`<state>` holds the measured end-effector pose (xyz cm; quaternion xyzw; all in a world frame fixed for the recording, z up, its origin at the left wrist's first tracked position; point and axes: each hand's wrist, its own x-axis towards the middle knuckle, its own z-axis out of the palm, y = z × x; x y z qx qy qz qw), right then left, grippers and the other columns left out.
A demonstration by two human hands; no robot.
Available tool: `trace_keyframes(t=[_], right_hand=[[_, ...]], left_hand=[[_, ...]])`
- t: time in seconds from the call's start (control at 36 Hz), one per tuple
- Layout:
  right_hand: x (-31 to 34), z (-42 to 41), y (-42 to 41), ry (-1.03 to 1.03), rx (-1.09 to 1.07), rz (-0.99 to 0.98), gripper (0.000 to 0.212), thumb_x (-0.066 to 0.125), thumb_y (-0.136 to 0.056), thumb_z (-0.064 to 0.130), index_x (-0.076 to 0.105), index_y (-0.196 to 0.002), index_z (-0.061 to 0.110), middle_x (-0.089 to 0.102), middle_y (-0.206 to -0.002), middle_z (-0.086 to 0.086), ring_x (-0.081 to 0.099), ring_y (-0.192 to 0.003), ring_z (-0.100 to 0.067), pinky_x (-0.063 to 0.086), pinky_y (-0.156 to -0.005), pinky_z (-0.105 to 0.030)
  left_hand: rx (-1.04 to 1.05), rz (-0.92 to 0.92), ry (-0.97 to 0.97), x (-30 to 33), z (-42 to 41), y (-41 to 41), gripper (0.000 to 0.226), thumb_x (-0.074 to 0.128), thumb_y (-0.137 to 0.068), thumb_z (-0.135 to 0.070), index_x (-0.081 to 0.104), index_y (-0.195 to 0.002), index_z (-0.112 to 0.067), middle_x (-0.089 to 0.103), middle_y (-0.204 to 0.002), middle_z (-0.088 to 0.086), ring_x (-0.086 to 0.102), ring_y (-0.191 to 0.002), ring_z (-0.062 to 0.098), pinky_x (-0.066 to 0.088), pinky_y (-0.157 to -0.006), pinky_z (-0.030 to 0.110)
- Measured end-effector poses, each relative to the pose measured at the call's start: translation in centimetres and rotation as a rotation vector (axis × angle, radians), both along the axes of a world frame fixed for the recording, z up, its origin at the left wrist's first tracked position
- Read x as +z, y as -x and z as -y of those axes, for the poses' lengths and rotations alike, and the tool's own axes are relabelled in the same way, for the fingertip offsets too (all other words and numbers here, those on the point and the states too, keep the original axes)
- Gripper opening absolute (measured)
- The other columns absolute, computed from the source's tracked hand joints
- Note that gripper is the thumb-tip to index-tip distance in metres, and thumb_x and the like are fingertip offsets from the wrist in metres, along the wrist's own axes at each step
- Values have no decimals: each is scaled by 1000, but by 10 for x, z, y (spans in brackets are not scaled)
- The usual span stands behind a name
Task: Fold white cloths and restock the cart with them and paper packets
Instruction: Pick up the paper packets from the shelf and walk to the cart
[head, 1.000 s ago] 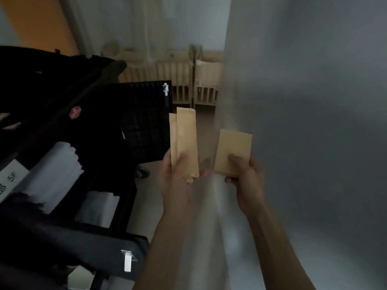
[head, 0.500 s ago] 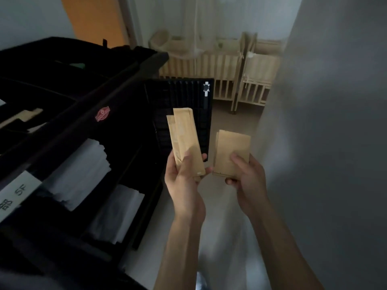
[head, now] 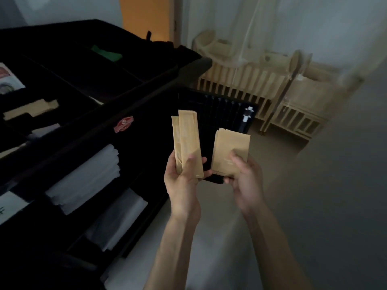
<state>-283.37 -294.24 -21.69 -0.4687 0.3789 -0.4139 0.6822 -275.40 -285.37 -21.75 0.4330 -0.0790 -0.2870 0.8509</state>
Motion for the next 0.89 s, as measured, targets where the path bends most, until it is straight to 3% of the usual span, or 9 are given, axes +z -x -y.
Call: trace_keyframes(t=[0.08, 0.36, 0.58, 0.81, 0.89], right_hand=[[-3, 11, -31, -42, 55, 5, 23, 66, -91, 21, 66, -113, 15, 71, -98, -5, 65, -87, -27, 39, -46, -26], [-7, 55, -121, -59, 376, 51, 21, 67, -91, 24, 69, -111, 17, 73, -92, 1, 68, -73, -12, 42, -45, -24], [6, 100, -179, -77, 637, 74, 20, 64, -94, 23, 69, -111, 15, 72, -88, -1, 67, -70, -14, 43, -46, -23], [22, 126, -224, -96, 874, 136, 20, 62, -94, 26, 71, -111, 18, 73, -94, -3, 68, -74, -15, 46, -49, -24], [23, 118, -236, -111, 968, 142, 17, 61, -95, 24, 70, -107, 16, 73, -89, -4, 67, -70, -15, 45, -47, -24]], left_hand=[[69, 11, -22, -3, 3, -24, 25, 62, -93, -16, 69, -115, -26, 72, -109, 2, 72, -100, 24, 58, -68, 31], [333, 38, -71, -2, 18, -89, 26, 60, -96, -13, 67, -118, -25, 73, -110, 0, 72, -100, 22, 58, -69, 31], [524, -16, -87, 15, 66, -113, 23, 58, -97, -13, 67, -117, -20, 75, -103, 0, 72, -99, 23, 59, -69, 33], [689, 3, -91, 30, 91, -121, 26, 57, -98, -11, 62, -123, -10, 72, -111, 16, 71, -102, 28, 60, -77, 35], [766, -2, -94, 31, 83, -124, 26, 57, -97, -8, 61, -123, -6, 71, -108, 22, 71, -97, 33, 58, -72, 30]])
